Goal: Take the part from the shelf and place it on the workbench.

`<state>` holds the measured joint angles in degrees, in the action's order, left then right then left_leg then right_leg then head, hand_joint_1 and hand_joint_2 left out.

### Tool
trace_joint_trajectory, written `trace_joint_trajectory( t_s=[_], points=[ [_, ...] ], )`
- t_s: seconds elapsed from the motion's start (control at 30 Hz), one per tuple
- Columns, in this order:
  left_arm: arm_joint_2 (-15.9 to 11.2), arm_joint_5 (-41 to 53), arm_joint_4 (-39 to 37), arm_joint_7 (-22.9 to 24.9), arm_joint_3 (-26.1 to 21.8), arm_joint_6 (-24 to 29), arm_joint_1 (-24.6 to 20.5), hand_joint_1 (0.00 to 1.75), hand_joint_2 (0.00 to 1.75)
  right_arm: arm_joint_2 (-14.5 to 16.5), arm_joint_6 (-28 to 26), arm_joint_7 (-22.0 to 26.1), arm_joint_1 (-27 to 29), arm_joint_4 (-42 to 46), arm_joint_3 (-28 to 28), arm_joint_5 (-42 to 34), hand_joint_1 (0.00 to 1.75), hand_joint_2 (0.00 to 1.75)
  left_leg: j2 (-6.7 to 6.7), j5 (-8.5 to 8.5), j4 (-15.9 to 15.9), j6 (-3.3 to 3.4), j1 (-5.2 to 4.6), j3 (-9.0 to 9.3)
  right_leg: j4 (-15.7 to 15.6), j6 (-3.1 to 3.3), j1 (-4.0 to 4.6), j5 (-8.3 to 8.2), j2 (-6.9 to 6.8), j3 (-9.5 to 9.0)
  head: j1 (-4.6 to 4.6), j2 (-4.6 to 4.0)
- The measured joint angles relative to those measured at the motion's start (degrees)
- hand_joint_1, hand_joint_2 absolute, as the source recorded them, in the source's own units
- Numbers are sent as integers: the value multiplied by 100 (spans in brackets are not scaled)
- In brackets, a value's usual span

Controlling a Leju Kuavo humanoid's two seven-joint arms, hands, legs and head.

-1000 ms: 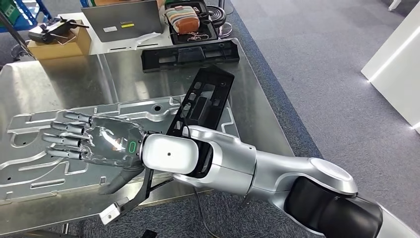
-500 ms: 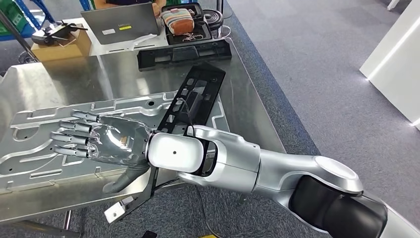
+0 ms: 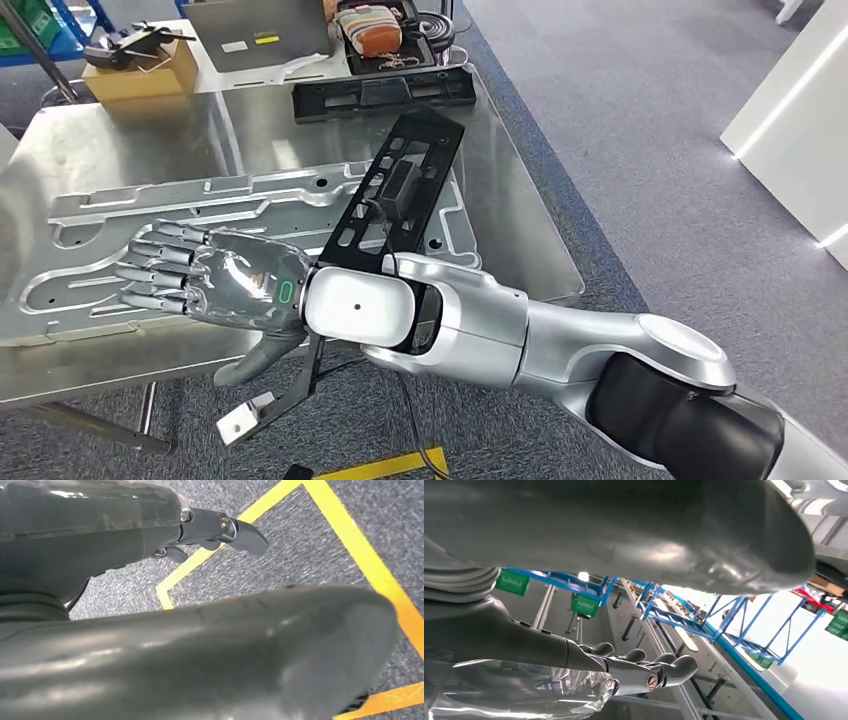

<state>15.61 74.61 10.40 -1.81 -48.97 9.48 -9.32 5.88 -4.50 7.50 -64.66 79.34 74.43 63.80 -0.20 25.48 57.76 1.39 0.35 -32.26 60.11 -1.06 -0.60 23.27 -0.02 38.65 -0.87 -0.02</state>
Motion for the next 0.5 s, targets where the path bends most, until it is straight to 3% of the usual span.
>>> trace_joint_trajectory(
  t_s=[0.1,0.13,0.17,0.2,0.27,0.33,0.37,0.43,0.5],
  points=[
    [1,3,0,2,-1,-10,-9,0,0,-8,-24,-13,46,-15,-1,18,0,0,22,-168,-9,89,-23,-201,995,-25,-10,780,4,319,0,0],
    [1,5,0,3,-1,-12,-9,0,0,-10,-31,-15,75,-23,-1,27,0,0,22,-223,-4,96,-39,-278,1325,-26,-10,934,4,384,0,0],
    [0,6,0,4,-1,-12,-9,0,0,-12,-39,-16,104,-32,-1,37,0,0,23,-277,4,100,-56,-356,1503,-18,-8,969,4,370,0,0],
    [-1,6,0,5,-2,-12,-9,0,0,-14,-47,-16,127,-40,-1,48,0,0,22,-329,14,100,-74,-433,1467,3,-2,891,4,250,0,0],
    [3,1,0,8,-3,-12,-12,0,0,-7,-60,-16,148,-52,-2,67,0,0,17,-428,36,97,-104,-562,826,99,39,664,5,-287,-1,0],
    [12,-8,0,10,-7,-12,-13,0,0,19,-73,-16,151,-58,-9,78,0,0,13,-522,45,68,-119,-635,54,187,94,629,-7,-814,0,0],
    [16,-13,0,11,-9,-12,-16,0,0,33,-80,-17,150,-61,-13,82,0,0,15,-571,36,40,-110,-648,-167,211,121,650,-12,-945,-1,0],
    [17,-22,0,11,-12,-11,-21,0,0,53,-89,-19,154,-68,-20,86,0,0,17,-680,-18,-29,-95,-657,-288,225,129,561,-23,-944,0,0],
    [11,-35,0,11,-16,-7,-10,0,0,80,-88,-19,160,-79,-30,89,0,0,3,-536,63,-95,-88,-725,-382,281,89,401,-49,-879,0,0]
  ],
)
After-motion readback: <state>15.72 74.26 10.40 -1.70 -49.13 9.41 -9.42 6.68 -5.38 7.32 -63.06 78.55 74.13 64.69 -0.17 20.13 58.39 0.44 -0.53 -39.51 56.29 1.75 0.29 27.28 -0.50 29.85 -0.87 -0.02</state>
